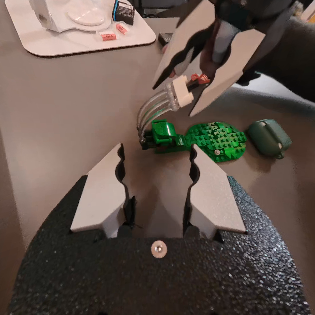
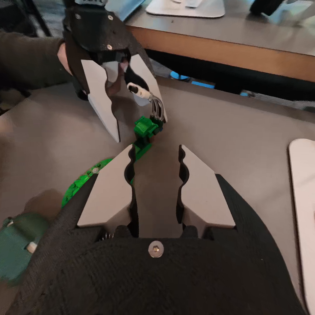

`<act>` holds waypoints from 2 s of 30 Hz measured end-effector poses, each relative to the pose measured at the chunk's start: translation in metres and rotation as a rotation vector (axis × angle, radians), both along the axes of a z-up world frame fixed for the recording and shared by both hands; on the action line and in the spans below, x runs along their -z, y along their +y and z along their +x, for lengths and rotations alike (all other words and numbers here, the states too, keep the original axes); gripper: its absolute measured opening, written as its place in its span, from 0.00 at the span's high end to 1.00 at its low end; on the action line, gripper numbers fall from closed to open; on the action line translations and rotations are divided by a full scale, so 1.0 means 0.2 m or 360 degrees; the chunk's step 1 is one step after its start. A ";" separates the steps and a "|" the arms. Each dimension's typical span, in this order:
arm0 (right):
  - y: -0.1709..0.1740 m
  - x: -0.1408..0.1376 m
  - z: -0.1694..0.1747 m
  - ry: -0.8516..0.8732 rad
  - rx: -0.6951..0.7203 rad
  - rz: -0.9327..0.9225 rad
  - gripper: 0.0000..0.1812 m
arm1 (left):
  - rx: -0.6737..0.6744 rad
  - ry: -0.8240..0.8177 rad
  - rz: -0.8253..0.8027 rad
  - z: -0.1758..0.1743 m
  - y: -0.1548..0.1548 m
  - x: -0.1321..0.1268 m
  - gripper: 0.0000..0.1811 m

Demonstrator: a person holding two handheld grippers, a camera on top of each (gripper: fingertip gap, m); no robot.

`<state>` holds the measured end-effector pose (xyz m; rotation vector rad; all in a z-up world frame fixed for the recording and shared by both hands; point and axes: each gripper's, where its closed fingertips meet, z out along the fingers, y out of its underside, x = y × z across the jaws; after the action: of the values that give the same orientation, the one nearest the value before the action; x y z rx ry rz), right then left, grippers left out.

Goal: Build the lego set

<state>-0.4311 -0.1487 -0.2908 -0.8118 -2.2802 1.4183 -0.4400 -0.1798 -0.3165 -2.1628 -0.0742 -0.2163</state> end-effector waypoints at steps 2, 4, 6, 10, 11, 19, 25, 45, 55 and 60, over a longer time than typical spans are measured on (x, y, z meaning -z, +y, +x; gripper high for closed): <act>-0.03 0.01 -0.01 0.0002 -0.0157 0.0045 0.72 | -0.0015 0.0012 -0.0005 0.01 0.01 0.02 0.57; -0.07 0.04 -0.01 0.0028 -0.0345 0.0127 0.72 | -0.0031 0.0031 0.0000 0.00 0.02 0.02 0.56; -0.09 0.07 -0.03 0.0007 -0.0473 0.0143 0.71 | -0.0062 0.0083 0.0038 -0.01 0.03 0.00 0.56; -0.16 0.07 -0.04 -0.0064 -0.0688 0.0105 0.67 | -0.0086 0.0259 0.0112 -0.03 0.02 -0.01 0.59; -0.17 0.07 -0.04 -0.0056 -0.0723 0.0111 0.67 | -0.0075 0.0278 0.0125 -0.02 0.02 -0.02 0.61; -0.19 0.08 -0.04 -0.0064 -0.0862 0.0113 0.76 | -0.0006 0.0353 0.0123 0.00 0.01 -0.01 0.79; -0.18 0.09 -0.02 -0.0076 -0.0875 0.0129 0.77 | 0.0054 0.0305 0.0108 0.02 0.02 0.00 0.79; -0.17 0.10 -0.03 -0.0192 -0.0865 0.0093 0.79 | 0.0065 0.0206 0.0089 0.03 0.01 0.01 0.81; -0.16 0.10 -0.01 -0.0238 -0.0887 0.0082 0.79 | 0.0076 0.0216 0.0064 0.02 0.01 0.02 0.85; -0.17 0.10 -0.01 -0.0263 -0.0829 0.0058 0.78 | 0.0091 0.0238 0.0073 0.03 0.01 0.02 0.84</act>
<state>-0.4326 -0.1818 -0.3111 -0.3399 -2.7739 1.5517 -0.4340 -0.1783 -0.3200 -2.1302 0.0774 -0.0878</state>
